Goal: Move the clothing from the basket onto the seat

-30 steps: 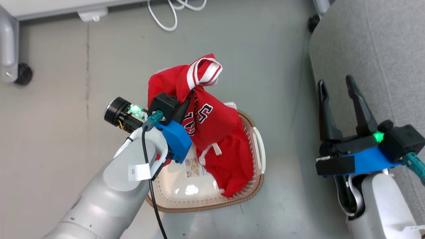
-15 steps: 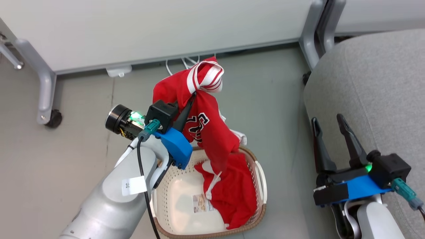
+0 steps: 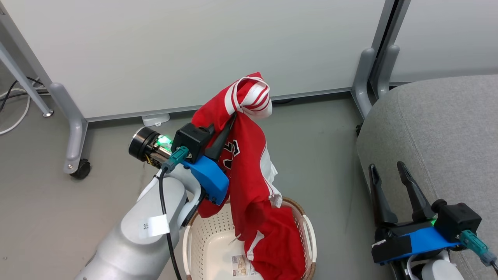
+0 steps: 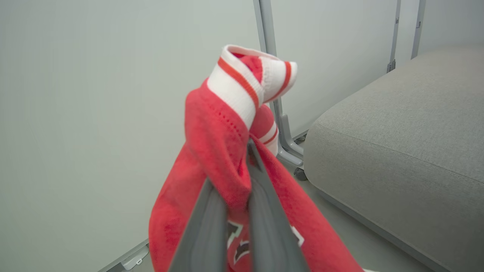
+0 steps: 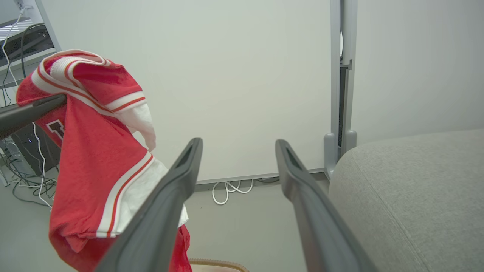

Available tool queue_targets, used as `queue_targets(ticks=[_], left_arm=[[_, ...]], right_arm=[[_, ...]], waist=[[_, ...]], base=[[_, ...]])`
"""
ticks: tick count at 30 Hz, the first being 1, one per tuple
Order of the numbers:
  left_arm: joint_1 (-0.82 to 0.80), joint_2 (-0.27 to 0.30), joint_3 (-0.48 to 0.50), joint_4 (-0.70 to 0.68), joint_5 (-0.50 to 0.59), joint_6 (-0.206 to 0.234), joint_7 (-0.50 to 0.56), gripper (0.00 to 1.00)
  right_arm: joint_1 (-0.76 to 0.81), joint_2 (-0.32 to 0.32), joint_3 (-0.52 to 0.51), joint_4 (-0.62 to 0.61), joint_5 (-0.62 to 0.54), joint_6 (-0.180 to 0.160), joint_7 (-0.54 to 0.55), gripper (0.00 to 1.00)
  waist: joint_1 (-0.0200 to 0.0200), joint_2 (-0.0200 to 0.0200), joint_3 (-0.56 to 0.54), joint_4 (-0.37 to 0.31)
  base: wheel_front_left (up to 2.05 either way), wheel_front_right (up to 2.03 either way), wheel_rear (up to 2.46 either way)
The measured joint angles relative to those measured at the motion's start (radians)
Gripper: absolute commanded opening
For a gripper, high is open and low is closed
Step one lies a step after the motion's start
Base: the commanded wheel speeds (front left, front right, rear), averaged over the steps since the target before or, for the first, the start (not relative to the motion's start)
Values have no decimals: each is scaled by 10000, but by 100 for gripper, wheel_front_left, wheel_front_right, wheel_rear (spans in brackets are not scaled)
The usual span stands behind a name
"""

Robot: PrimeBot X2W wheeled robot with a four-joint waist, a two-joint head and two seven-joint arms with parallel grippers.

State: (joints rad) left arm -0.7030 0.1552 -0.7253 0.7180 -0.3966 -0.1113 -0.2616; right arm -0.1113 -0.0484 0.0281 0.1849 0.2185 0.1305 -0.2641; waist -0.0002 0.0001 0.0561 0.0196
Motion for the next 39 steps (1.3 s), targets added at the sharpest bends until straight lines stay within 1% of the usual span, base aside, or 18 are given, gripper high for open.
queue_targets(ticks=[16, 24, 29, 34, 39], left_arm=[[25, 207, -178, -602, -171, -2, 134, 0], [7, 207, -267, -786, -215, 54, 215, 0], [-177, 67, -353, -909, -211, 61, 215, 0], [-323, -84, -487, -1051, -171, 63, 213, 0], [-457, -293, -667, -1202, -140, 63, 209, 0]], right_arm=[[172, 0, 67, 4, 94, 0, 0, 100], [-825, 2, 1289, -155, -163, 0, 0, 100], [-1740, 4, 2157, -94, -232, 0, 0, 100], [-2492, 2, 2934, 240, -244, 0, -2, 100], [-3083, 2, 3321, 813, -290, 0, -2, 100]], waist=[[1, 0, -240, 198], [1, -1, -103, 294], [2, -1, 49, 416], [3, -1, 174, 585], [3, 0, 275, 792]], base=[[0, 0, 0], [0, 0, 0], [0, 0, 0], [0, 0, 0], [0, 0, 0]])
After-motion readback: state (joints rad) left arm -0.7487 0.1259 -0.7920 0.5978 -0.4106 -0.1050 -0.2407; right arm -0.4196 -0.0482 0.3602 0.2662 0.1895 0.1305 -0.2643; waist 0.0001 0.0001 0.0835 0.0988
